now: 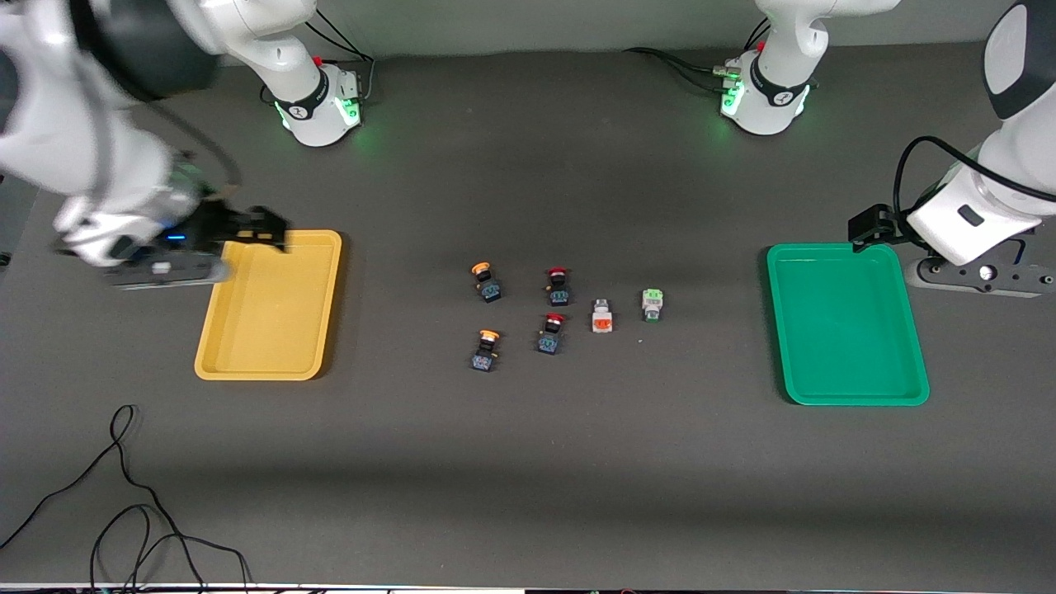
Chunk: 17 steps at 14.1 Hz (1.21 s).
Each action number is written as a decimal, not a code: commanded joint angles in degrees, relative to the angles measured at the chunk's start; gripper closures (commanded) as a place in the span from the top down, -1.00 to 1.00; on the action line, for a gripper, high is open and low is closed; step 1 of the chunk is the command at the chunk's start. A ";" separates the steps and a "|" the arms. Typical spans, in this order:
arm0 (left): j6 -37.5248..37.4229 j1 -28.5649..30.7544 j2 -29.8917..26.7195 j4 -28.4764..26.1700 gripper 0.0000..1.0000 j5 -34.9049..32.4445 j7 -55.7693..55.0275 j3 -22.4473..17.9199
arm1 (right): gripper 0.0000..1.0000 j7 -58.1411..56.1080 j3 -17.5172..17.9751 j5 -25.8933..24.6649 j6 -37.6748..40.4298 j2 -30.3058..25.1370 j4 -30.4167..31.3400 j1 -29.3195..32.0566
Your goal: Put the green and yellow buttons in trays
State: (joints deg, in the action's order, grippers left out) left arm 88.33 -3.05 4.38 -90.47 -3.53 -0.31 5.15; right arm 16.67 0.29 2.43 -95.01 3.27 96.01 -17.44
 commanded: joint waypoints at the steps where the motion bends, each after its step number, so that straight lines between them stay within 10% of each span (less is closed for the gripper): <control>1: -0.09 -3.18 2.73 3.80 0.98 0.54 -6.85 0.74 | 1.00 11.58 -0.64 1.18 -6.75 2.26 2.51 -9.15; 8: 7.19 -6.52 9.07 -1.78 0.97 3.35 -12.96 3.99 | 1.00 27.63 -0.64 0.30 -14.04 4.82 5.39 -23.52; 17: 36.44 -16.55 16.17 -22.72 0.98 3.70 -18.50 3.99 | 1.00 27.54 -0.73 -5.58 -55.87 14.90 28.35 -25.18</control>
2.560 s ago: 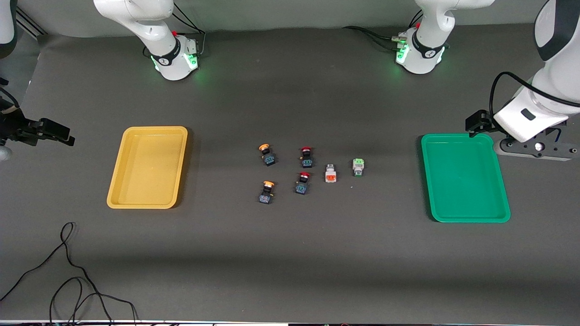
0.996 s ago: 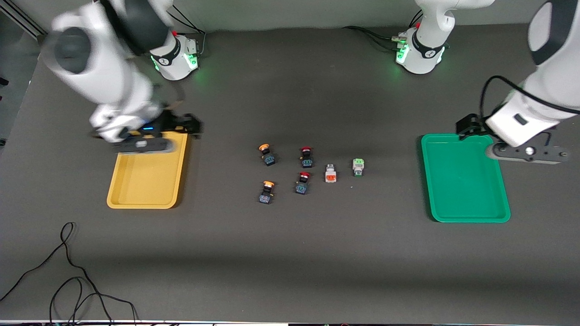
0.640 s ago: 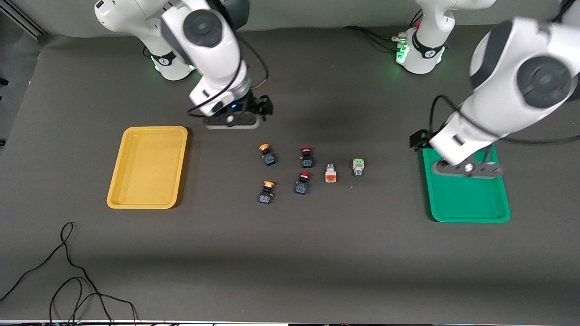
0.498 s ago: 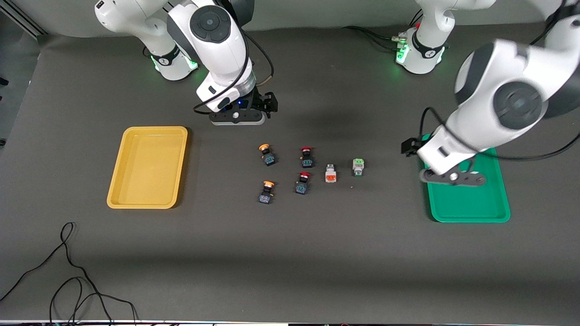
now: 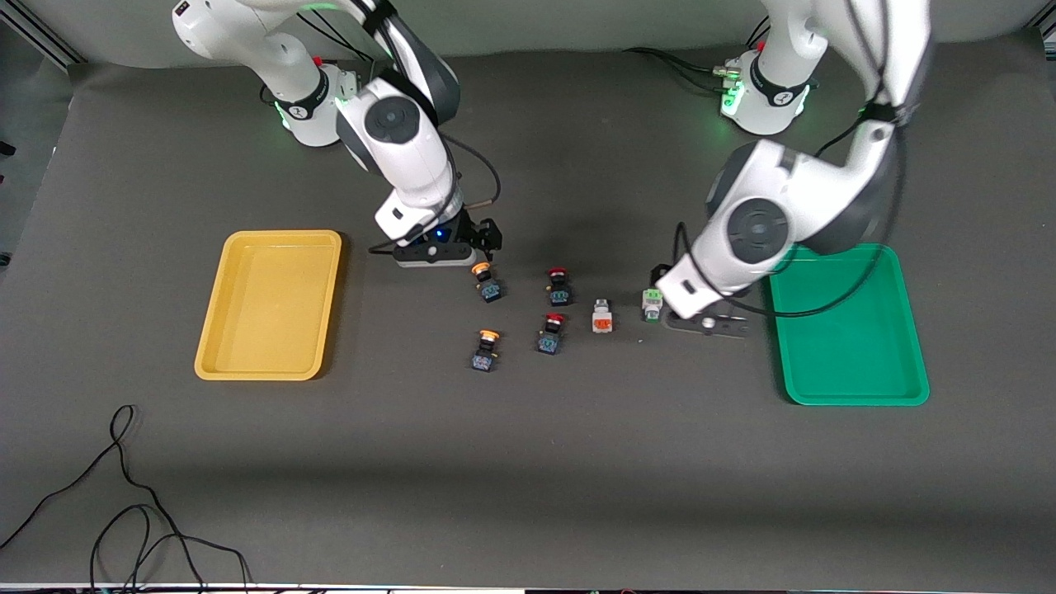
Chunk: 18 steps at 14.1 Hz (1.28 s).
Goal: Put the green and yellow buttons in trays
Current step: 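Grasp a yellow-capped button with the right gripper while the left gripper grasps the green button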
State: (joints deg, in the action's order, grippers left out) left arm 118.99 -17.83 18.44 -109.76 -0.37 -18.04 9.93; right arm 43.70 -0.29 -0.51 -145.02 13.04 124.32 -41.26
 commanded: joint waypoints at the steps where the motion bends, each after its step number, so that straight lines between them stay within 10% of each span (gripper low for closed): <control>1: 8.77 -1.95 3.34 -4.66 0.98 0.46 -0.77 -0.79 | 1.00 0.51 -0.15 -3.43 -10.15 8.37 0.04 -1.36; 6: 22.22 -3.97 8.62 -9.85 0.98 -0.07 -1.29 -0.88 | 0.96 0.25 -0.24 -3.62 -16.79 15.79 -0.92 -2.42; 10: 27.52 -5.55 11.96 -10.47 0.96 0.02 -1.83 -0.97 | -0.36 -0.02 -0.59 -5.64 -16.17 15.70 -1.19 -2.33; 11: 27.44 -5.46 12.05 -10.47 0.65 -0.16 -1.83 -0.97 | -0.52 -0.11 -0.59 -5.73 -16.08 15.61 -1.45 -2.24; 13: 27.17 -5.20 11.71 -10.47 -0.99 -0.16 -1.83 -1.05 | -0.53 -0.19 -0.59 -5.73 -12.42 15.18 -3.11 -2.16; 18: 20.70 -3.80 6.62 -9.78 -1.00 -0.25 -1.91 -1.58 | -0.53 -0.46 -1.46 -5.55 11.81 9.12 -15.57 -1.28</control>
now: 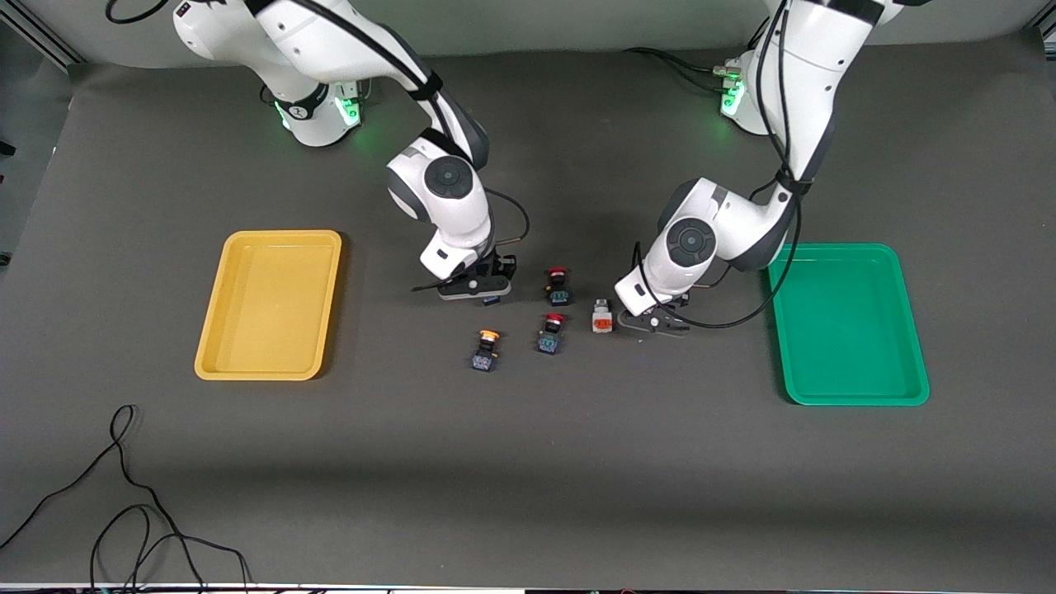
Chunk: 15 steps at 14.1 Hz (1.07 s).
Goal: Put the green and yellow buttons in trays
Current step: 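Grasp a yellow-capped button with the right gripper while the left gripper grasps the green button, then carry the yellow button to the yellow tray while the left gripper carries green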
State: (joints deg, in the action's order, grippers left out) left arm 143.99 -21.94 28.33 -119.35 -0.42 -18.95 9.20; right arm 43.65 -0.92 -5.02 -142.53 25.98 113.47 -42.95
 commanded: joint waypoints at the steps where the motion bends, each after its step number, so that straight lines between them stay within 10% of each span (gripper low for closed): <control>1: -7.72 1.45 -5.36 0.52 -1.00 -0.19 -0.48 -0.85 | -0.53 -0.93 -1.71 -0.70 14.42 -4.61 -7.62 0.50; 8: -41.57 11.73 -15.23 17.82 -1.00 -0.72 0.84 -1.90 | -0.53 -12.16 -15.92 2.82 26.16 -14.53 -8.64 0.50; 15: -34.67 31.94 -13.83 16.01 -1.00 -5.99 26.41 -1.99 | -0.53 -42.19 -42.99 3.61 21.53 -27.29 8.67 0.41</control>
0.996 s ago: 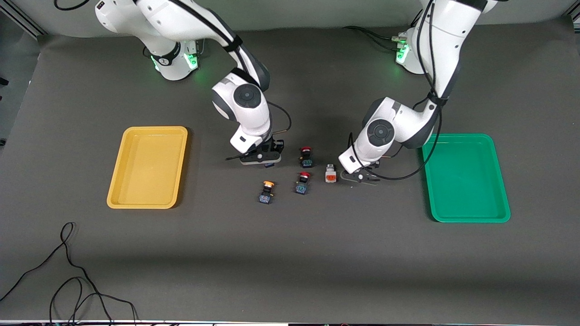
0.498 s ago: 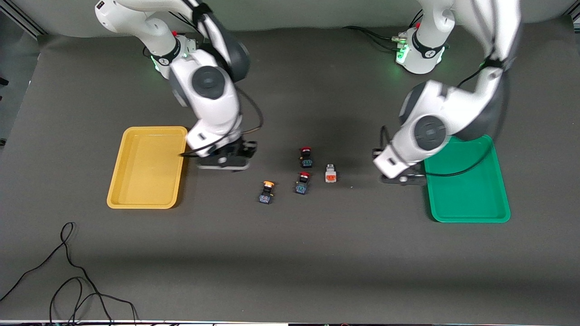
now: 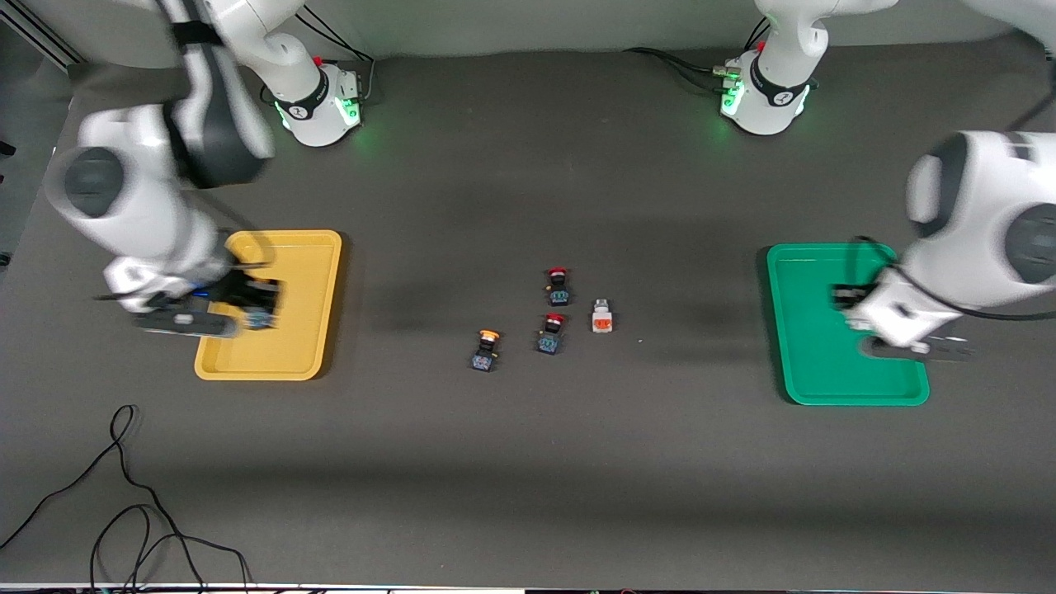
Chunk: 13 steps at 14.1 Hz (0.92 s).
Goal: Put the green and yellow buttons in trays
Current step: 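Carry the yellow button to the yellow tray while the left gripper carries green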
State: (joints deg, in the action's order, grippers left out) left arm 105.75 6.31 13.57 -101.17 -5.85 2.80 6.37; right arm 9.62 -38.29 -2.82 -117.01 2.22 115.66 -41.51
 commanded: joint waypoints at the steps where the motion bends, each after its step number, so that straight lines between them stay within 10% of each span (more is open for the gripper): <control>1: 6.11 4.93 1.97 -3.41 -1.00 -1.52 5.54 0.75 | -0.53 -13.09 -9.31 1.50 -8.63 -3.46 9.90 -1.03; 5: 19.89 10.46 4.17 -11.48 -1.00 -3.73 9.75 0.75 | -0.53 -24.81 -13.39 12.11 -30.96 6.08 21.27 -0.77; 11: 38.12 14.87 9.62 -19.77 -1.00 -3.82 11.78 0.75 | -0.52 -55.63 -11.46 52.50 -35.05 24.65 19.96 -1.38; 13: 39.09 15.40 11.64 -19.77 -1.00 -3.82 11.79 0.75 | -0.39 -58.58 -11.28 56.08 -34.78 25.46 19.61 -1.56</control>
State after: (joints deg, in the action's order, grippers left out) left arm 143.59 20.51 24.59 -120.35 -8.90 13.77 6.35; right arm -45.85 -49.30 49.50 -151.85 25.85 137.04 -42.21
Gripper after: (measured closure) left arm 0.586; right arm 0.568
